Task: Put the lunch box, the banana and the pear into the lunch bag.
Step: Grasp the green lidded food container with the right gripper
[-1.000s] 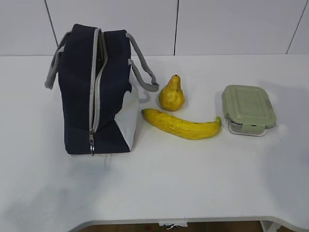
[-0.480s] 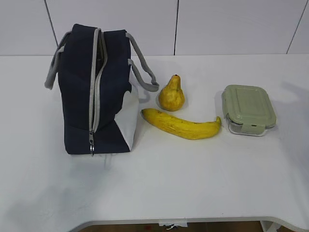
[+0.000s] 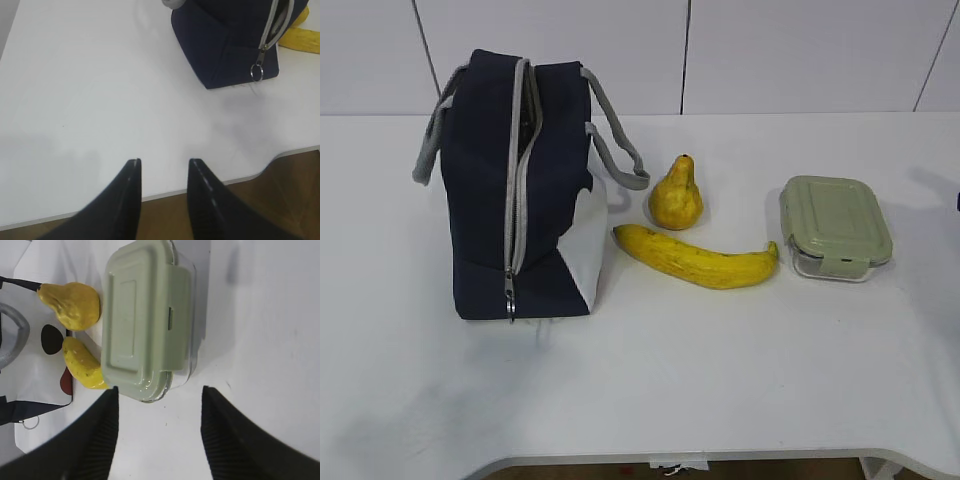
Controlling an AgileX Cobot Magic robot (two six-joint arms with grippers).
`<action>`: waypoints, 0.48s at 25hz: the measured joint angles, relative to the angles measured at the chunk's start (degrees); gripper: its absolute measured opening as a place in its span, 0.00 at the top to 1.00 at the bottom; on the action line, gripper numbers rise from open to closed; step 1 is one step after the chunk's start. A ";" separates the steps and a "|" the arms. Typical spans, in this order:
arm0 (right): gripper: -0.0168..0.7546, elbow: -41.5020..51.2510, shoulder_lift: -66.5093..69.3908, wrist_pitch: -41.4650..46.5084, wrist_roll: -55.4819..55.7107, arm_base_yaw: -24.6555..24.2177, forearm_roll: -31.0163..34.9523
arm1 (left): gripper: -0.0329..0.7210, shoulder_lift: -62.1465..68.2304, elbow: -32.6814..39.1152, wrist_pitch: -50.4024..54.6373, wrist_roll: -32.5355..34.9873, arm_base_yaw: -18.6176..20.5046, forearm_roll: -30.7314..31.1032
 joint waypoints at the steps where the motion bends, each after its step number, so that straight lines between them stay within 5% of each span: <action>1: 0.44 0.00 0.00 0.00 0.00 0.00 0.05 | 0.64 0.00 0.00 0.00 0.00 0.00 -0.03; 5: 0.41 -0.05 0.00 0.00 0.00 0.11 1.16 | 0.64 0.00 0.00 0.00 0.00 0.00 -0.13; 12: 0.18 -3.31 4.13 -0.08 -0.34 0.96 1.93 | 0.64 0.00 0.00 -0.05 0.00 0.00 -0.13</action>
